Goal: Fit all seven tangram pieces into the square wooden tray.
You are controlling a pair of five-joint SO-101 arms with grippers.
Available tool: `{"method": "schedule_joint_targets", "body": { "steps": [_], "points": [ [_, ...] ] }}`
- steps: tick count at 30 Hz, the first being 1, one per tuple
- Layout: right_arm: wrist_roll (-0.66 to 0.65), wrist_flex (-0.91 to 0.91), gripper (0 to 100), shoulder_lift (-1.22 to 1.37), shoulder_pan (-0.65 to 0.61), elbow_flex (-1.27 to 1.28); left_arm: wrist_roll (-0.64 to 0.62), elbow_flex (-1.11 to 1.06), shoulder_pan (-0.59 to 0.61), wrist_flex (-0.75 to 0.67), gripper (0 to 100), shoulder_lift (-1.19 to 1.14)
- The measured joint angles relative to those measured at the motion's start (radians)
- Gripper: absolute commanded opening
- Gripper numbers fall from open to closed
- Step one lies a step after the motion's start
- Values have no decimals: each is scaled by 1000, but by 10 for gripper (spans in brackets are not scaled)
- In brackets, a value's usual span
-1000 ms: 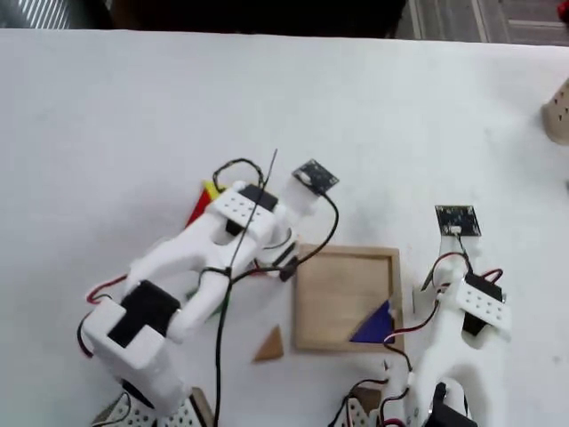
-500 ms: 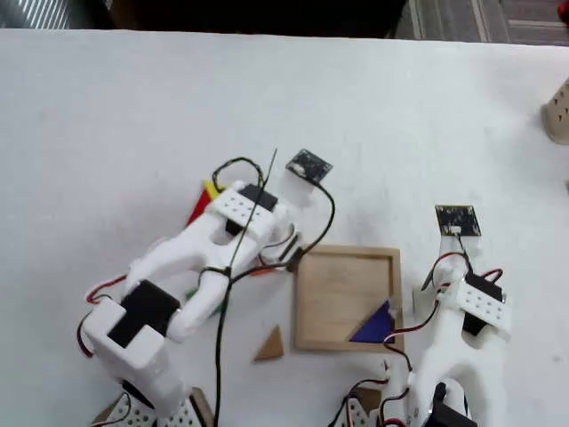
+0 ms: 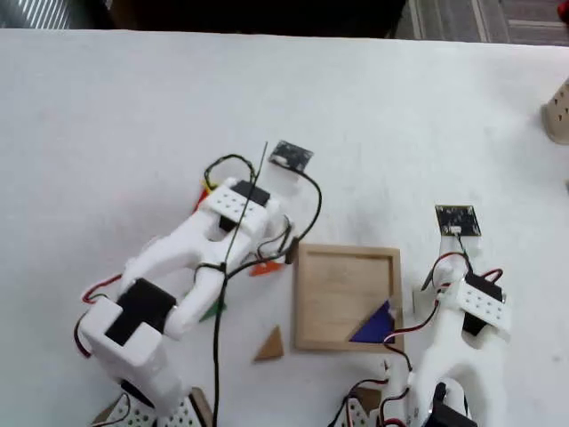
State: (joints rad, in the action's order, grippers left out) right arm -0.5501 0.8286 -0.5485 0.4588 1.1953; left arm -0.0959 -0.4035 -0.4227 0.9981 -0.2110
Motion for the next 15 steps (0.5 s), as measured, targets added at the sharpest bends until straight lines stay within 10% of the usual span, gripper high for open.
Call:
{"method": "schedule_joint_targets", "body": {
  "steps": [15],
  "points": [
    [0, 0, 18, 0, 0, 0, 29, 0, 0, 0, 39, 0]
  ]
}}
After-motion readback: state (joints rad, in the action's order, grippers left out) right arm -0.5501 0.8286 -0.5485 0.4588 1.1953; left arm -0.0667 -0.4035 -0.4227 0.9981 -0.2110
